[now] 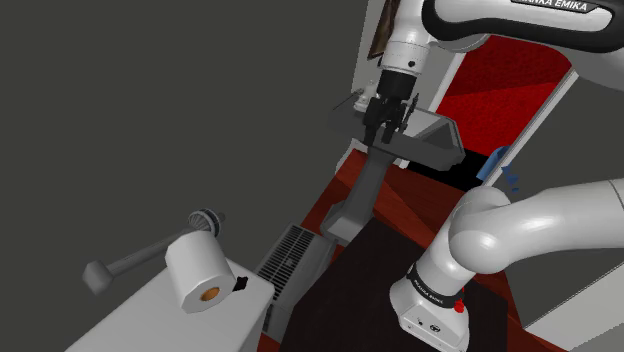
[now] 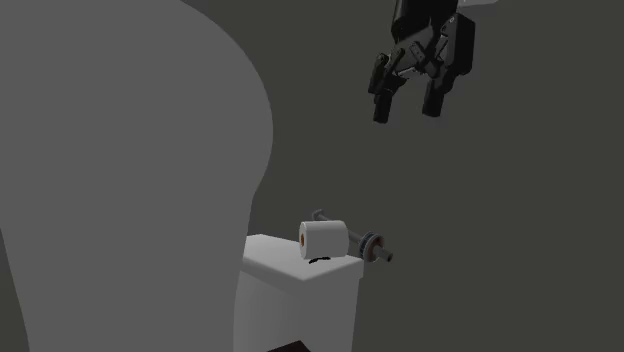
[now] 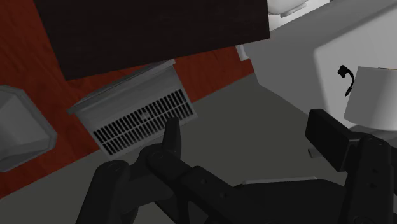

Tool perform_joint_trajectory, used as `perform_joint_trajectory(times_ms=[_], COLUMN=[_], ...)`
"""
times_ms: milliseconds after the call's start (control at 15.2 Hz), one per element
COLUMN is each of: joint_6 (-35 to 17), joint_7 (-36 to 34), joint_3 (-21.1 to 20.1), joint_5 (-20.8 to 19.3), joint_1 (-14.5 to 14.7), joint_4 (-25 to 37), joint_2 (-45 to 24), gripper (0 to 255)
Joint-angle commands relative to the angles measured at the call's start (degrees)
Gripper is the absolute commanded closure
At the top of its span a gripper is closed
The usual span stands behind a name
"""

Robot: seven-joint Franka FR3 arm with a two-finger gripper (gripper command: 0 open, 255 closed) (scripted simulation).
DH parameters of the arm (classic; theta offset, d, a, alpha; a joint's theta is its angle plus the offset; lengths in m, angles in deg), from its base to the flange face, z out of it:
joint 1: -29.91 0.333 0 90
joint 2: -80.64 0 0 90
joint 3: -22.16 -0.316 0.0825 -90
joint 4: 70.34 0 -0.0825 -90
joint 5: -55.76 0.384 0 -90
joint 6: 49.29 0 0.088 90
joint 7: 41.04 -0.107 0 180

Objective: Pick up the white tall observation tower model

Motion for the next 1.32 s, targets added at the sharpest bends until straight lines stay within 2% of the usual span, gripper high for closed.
perform_joint_trajectory(times_ms=[0, 660, 1254], joint_6=[0.0, -15.8, -30.65], joint_7=[0.0, -7.1, -12.72], joint_3=[0.0, -10.01, -19.17], joint_5=[0.0, 9.66, 15.43], joint_1=[0.0, 5.82, 10.14], joint_4=[0.0, -4.39, -2.06], joint_2=[0.0, -6.04, -17.5], gripper=[0, 0, 0])
